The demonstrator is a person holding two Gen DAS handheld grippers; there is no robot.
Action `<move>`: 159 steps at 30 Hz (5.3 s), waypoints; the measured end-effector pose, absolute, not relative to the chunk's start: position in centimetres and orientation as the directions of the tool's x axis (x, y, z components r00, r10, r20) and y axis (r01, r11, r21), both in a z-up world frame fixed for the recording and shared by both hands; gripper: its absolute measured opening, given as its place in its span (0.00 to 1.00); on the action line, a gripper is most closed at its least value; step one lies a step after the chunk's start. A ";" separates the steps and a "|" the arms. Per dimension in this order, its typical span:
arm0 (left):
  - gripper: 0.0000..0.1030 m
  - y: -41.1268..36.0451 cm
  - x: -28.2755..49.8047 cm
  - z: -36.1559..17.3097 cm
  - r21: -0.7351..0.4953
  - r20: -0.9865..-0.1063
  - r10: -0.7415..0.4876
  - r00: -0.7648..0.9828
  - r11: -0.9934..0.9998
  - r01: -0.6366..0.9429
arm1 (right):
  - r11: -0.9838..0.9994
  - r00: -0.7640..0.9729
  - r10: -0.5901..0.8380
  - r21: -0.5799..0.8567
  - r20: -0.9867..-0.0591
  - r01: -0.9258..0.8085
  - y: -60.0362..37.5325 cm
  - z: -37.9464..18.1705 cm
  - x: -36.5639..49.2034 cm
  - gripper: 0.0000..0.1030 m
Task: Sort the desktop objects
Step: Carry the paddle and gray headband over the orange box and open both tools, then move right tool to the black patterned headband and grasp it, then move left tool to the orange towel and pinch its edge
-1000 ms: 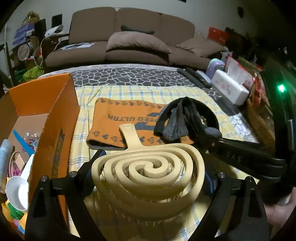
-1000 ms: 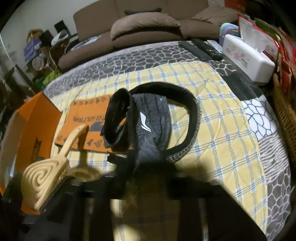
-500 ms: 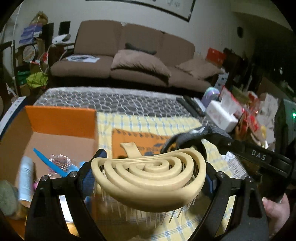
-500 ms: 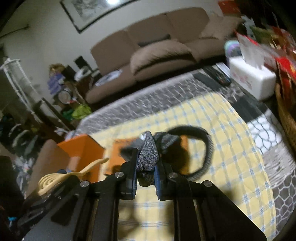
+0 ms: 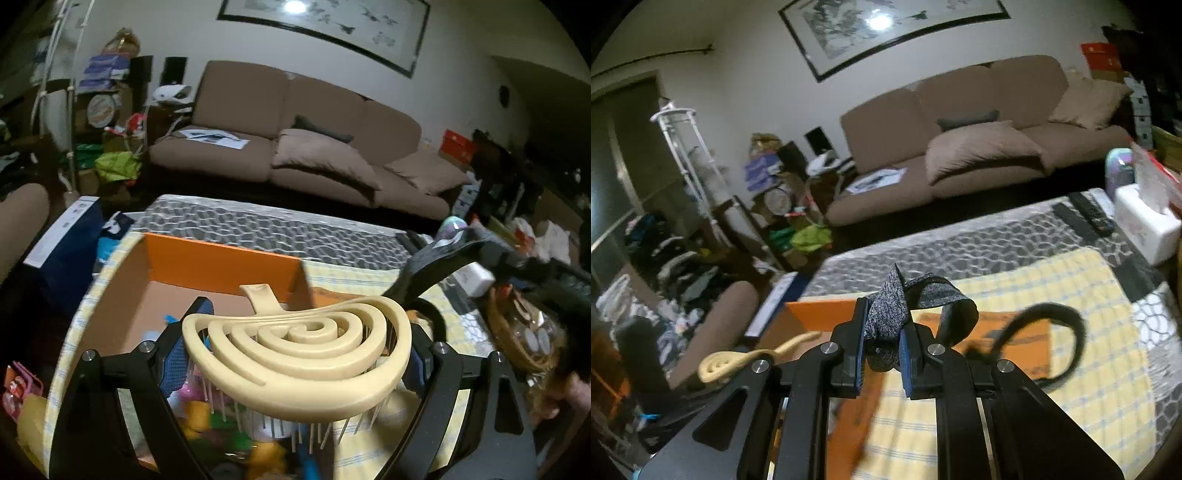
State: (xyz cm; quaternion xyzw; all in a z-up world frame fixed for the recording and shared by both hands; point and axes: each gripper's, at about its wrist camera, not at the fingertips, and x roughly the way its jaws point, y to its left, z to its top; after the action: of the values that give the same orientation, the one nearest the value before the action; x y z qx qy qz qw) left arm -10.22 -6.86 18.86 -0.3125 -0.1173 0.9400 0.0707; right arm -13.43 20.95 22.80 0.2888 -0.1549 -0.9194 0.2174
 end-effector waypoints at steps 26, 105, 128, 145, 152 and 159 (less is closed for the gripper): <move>0.86 -17.1 -16.3 10.8 -0.246 -0.715 0.117 -0.689 -0.965 0.091 | -0.809 -0.551 -0.588 0.419 -0.592 0.412 3.2 14.8 -17.4 0.21; 1.00 12.3 -14.6 9.5 -0.098 -0.783 0.295 -0.548 -0.928 -0.359 | -0.945 -0.528 -0.023 0.191 -0.849 -0.266 35.6 3.0 -19.7 0.76; 1.00 13.0 -16.2 7.9 -0.111 -0.799 0.273 -0.535 -0.943 -0.315 | -0.979 -0.503 0.026 0.080 -0.864 -0.188 35.4 3.1 -19.2 0.14; 1.00 14.4 -18.4 7.1 -0.097 -0.800 0.231 -0.554 -0.961 -0.260 | -0.961 -0.624 -0.016 0.185 -0.781 -0.207 39.2 8.4 -16.9 0.09; 1.00 18.7 -20.6 5.4 -0.027 -0.796 0.199 -0.571 -0.955 -0.295 | -0.944 -0.672 0.021 0.207 -0.740 -0.257 42.8 11.1 -15.2 0.09; 1.00 23.9 -21.0 3.0 0.052 -0.796 0.194 -0.574 -0.922 -0.384 | -0.925 -0.683 0.038 0.233 -0.730 -0.300 45.7 11.6 -14.0 0.10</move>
State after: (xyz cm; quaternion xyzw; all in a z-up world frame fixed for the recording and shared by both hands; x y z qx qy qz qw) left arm -21.04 23.91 2.97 -0.4315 0.1103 0.8802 0.1642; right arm -14.02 45.65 11.55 0.3872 -0.1694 -0.9014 -0.0937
